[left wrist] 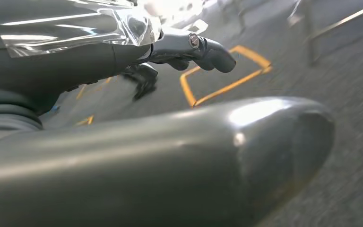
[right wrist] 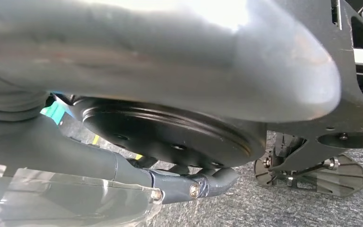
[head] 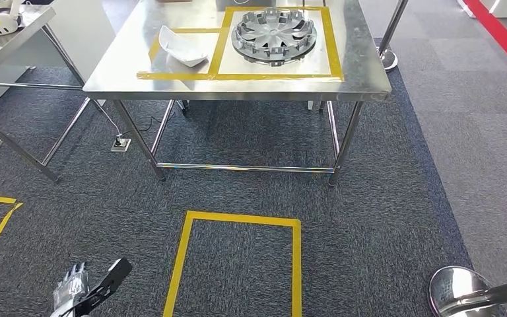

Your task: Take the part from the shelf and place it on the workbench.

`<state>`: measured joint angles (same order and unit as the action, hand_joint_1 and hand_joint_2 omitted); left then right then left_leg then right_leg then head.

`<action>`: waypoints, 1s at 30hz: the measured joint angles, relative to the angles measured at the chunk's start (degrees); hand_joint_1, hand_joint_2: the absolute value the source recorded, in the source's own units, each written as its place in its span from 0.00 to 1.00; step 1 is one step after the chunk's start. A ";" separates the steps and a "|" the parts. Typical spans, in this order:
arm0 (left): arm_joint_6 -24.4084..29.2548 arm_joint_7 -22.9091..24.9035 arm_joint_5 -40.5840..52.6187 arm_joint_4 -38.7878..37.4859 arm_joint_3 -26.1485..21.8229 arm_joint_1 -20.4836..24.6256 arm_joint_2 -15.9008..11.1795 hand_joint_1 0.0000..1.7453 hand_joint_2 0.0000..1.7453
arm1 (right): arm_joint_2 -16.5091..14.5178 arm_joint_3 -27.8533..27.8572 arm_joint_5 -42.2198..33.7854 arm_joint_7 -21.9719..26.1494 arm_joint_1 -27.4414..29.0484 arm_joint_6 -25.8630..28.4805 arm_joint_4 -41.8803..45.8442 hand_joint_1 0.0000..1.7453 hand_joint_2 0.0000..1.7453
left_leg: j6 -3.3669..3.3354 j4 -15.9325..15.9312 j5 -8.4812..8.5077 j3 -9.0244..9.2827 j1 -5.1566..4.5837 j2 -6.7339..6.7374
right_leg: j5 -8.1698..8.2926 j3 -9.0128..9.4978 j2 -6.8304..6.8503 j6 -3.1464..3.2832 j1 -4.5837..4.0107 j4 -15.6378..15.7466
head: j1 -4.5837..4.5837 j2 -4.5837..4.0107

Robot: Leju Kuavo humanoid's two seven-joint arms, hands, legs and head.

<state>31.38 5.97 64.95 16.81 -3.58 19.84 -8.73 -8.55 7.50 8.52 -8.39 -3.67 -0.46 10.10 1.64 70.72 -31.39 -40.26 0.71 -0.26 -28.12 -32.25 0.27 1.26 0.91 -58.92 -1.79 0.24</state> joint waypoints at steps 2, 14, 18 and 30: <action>-0.92 0.11 -0.80 -0.13 -1.52 -0.62 0.05 0.00 0.25 | -0.01 0.11 0.01 -0.50 -0.06 0.01 0.03 0.00 0.00 | -0.22 -8.37 3.03 4.62 -0.12 0.54 | -0.08 0.10 0.38 -0.17 -0.13 -0.01 | -0.01 0.00; -13.01 2.25 -9.93 -3.38 -12.53 -9.60 4.05 0.00 1.00 | 0.55 0.45 2.02 -4.72 -0.37 0.01 0.15 0.00 1.00 | -1.17 -13.65 3.97 7.85 -0.58 0.56 | 0.09 0.89 0.67 -1.05 -0.39 1.11 | 0.09 0.00; -13.93 4.53 -11.93 -4.48 -16.36 -13.03 6.84 0.00 1.00 | 0.88 0.42 2.69 -4.25 -0.33 0.01 0.15 0.00 1.00 | -1.34 -13.60 3.86 7.88 -0.70 0.54 | 0.03 0.93 0.68 -1.59 -0.28 1.18 | 0.08 0.00; -15.54 8.29 -7.87 -5.49 -18.09 -15.70 12.12 0.00 1.00 | 1.69 0.54 2.08 -2.76 -0.58 3.87 0.16 0.00 1.00 | -1.39 -13.61 3.86 8.05 -0.54 0.35 | 0.00 1.06 0.77 -1.66 -0.46 1.17 | 0.05 0.00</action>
<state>15.84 14.26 57.08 11.32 -21.67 4.14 3.39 -6.86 8.04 10.61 -11.16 -4.25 3.41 10.26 0.24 57.10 -27.53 -32.21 0.17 0.09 -28.12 -31.19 1.04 -0.40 0.45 -57.75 -1.74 0.24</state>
